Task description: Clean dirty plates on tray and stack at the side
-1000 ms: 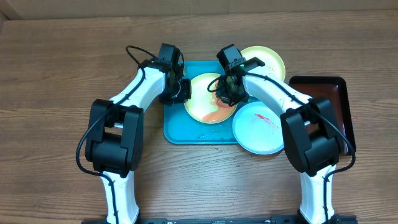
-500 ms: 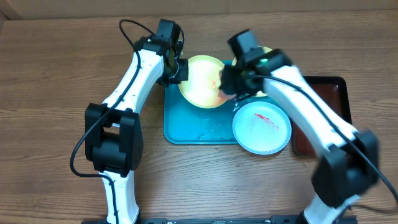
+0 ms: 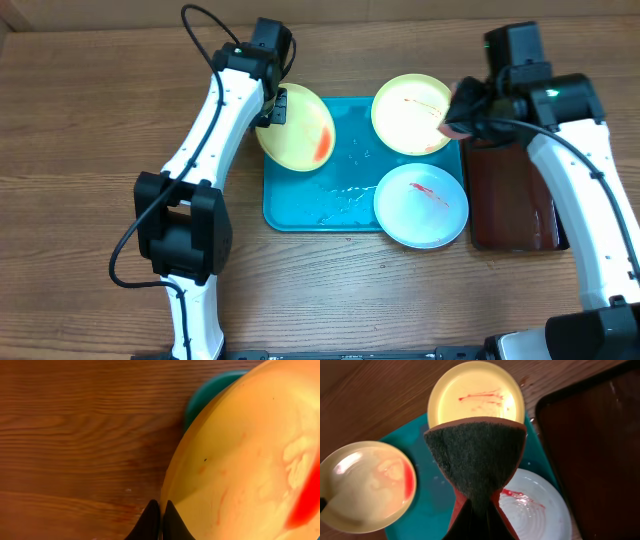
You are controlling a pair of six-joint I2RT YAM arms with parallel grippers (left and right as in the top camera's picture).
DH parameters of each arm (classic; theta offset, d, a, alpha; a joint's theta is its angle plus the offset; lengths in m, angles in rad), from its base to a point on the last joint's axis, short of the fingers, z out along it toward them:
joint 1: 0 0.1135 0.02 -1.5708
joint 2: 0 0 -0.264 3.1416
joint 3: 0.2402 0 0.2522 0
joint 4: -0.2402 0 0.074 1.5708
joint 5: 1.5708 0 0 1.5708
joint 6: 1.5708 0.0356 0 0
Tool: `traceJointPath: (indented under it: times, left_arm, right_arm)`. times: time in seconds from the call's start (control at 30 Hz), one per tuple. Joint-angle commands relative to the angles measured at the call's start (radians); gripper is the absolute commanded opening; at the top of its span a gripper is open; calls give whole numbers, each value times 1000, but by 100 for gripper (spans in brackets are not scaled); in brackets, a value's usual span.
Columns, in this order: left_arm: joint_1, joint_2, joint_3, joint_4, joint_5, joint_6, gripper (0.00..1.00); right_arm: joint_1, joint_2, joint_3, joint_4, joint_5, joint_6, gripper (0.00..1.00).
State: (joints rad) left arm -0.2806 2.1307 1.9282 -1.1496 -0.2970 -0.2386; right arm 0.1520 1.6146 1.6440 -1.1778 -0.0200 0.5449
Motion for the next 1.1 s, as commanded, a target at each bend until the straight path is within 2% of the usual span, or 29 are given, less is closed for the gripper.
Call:
traceJointPath:
  times: [0.0,0.23,0.47,0.73,1.07]
  left_arm:
    - [-58,-21,44,-5,-230,-31,4]
    - [-180,-63,45,2,-491,-81,4]
    - [-251,-65,45,-6,-621,-163,4]
    - [-319,-65,45,-8,-781,-169,5]
    - [-342,-89,45,-59,-803,-203,4]
  right_arm:
    - [-34,-31,20,-10,8,-24,4]
    - [-56,-31,20,-3,7,-45,4]
    - [-58,-31,20,11,3,-45,4]
    - [-58,-31,20,30,3,-45,4]
    - [-58,-31,20,28,-4,-45,4]
